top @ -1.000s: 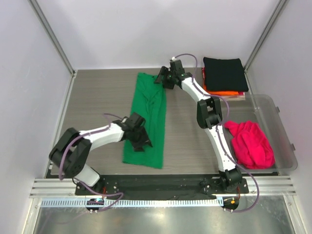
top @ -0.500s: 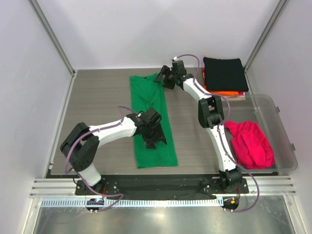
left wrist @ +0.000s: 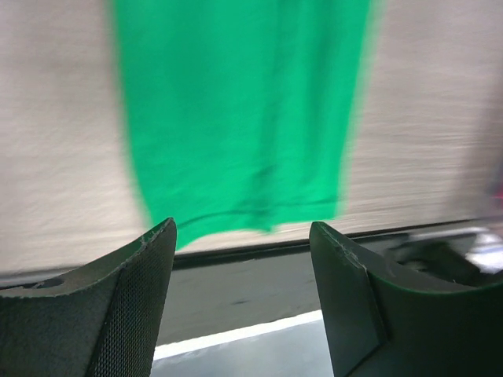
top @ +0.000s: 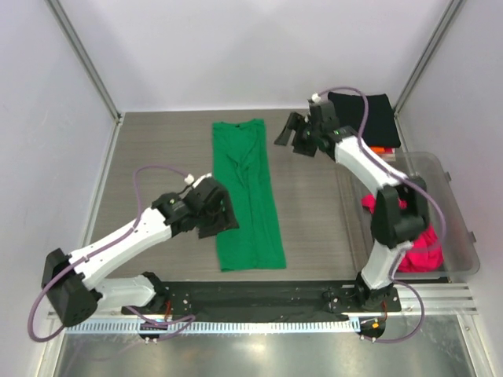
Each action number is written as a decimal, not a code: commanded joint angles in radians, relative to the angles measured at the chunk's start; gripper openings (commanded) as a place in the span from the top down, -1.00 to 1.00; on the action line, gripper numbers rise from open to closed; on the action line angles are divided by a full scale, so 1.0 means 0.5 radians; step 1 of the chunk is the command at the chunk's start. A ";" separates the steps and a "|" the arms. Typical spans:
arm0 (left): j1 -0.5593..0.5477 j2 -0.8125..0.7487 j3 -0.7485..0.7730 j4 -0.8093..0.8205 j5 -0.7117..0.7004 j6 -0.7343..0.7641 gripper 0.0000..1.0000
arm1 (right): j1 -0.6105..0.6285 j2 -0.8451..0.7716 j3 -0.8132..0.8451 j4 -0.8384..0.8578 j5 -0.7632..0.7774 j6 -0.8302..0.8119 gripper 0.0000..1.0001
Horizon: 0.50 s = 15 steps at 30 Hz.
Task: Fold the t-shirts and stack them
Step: Fold the tshirt
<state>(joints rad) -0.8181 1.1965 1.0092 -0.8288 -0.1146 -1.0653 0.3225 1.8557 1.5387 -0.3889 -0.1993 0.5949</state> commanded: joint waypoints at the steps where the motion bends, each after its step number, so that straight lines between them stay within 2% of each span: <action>1: -0.005 -0.192 -0.281 -0.048 -0.050 -0.090 -0.39 | 0.082 -0.489 -0.554 -0.032 0.043 0.003 -0.54; 3: -0.014 -0.282 -0.398 0.013 -0.038 -0.179 -0.37 | 0.229 -0.783 -0.927 -0.032 0.073 0.040 -0.48; 9: -0.079 -0.451 -0.726 0.157 -0.019 -0.351 -0.31 | 0.695 -1.299 -1.723 0.060 0.190 0.475 -0.36; 11: -0.128 -0.460 -0.809 0.194 -0.041 -0.422 -0.30 | 0.766 -1.462 -1.871 0.145 0.202 0.613 -0.32; 15: -0.201 -0.466 -0.957 0.350 -0.044 -0.520 -0.27 | 0.849 -1.607 -2.113 0.164 0.205 0.681 -0.21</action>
<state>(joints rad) -0.8978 0.9749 0.5613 -0.7483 -0.1192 -1.2556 0.7296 1.1149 0.5137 -0.3836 -0.1360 0.8455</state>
